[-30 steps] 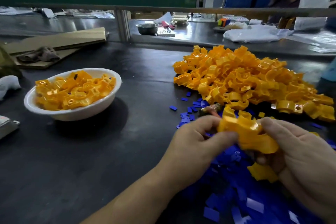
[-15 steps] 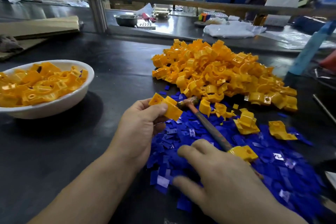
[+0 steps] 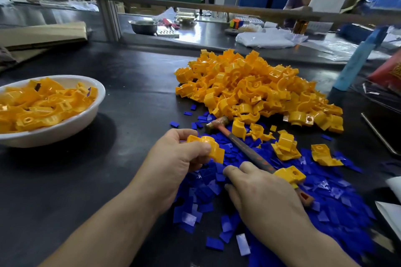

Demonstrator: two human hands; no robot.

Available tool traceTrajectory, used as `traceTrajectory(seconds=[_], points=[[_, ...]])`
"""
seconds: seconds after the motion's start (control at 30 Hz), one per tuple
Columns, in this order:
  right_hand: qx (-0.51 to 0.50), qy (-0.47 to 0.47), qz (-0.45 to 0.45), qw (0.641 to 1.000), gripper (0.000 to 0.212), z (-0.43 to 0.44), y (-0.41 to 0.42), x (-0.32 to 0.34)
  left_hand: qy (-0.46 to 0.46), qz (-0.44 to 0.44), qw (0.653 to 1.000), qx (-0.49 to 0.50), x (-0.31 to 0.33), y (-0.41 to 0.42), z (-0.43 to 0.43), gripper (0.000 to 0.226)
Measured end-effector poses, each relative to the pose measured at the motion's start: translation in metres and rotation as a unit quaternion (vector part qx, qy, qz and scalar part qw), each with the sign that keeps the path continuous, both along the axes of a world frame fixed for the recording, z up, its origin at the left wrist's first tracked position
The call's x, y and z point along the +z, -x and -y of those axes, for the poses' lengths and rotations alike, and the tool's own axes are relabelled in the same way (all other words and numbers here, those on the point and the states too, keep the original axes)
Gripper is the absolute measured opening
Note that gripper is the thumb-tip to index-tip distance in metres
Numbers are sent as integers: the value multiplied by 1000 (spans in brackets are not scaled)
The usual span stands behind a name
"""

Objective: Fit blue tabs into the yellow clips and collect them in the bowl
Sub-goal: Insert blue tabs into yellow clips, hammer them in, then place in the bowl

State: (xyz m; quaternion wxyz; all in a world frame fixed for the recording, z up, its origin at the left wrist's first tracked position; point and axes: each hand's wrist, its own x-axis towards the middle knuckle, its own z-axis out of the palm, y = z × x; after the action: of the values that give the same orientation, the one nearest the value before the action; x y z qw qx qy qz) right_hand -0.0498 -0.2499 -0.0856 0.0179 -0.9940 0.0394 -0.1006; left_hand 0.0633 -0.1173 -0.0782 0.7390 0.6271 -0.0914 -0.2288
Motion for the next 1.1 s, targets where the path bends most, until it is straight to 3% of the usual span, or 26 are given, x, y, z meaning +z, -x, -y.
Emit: traceTrajectory(seconds=[0.2, 0.4, 0.5, 0.6, 0.77, 0.93, 1.1], points=[[-20, -74, 75, 994, 17, 10, 1, 6, -35, 37, 998, -48, -2, 1, -2, 18], [-61, -184, 113, 974, 35, 14, 5, 11, -50, 64, 995, -51, -1, 1, -1, 17], [-73, -260, 112, 956, 16, 16, 6, 16, -55, 52, 996, -47, -2, 2, 0, 22], [-69, -367, 108, 922, 16, 15, 6, 20, -59, 25, 996, -63, 0, 4, 2, 29], [-110, -528, 128, 832, 15, 14, 5, 22, -30, 7, 995, -93, 0, 10, 3, 49], [-49, -600, 140, 786, 22, 9, 6, 28, -46, 75, 993, -80, -3, 16, 4, 63], [-18, -514, 155, 843, 14, 6, 8, 27, -44, 71, 989, -121, -2, 16, 4, 54]])
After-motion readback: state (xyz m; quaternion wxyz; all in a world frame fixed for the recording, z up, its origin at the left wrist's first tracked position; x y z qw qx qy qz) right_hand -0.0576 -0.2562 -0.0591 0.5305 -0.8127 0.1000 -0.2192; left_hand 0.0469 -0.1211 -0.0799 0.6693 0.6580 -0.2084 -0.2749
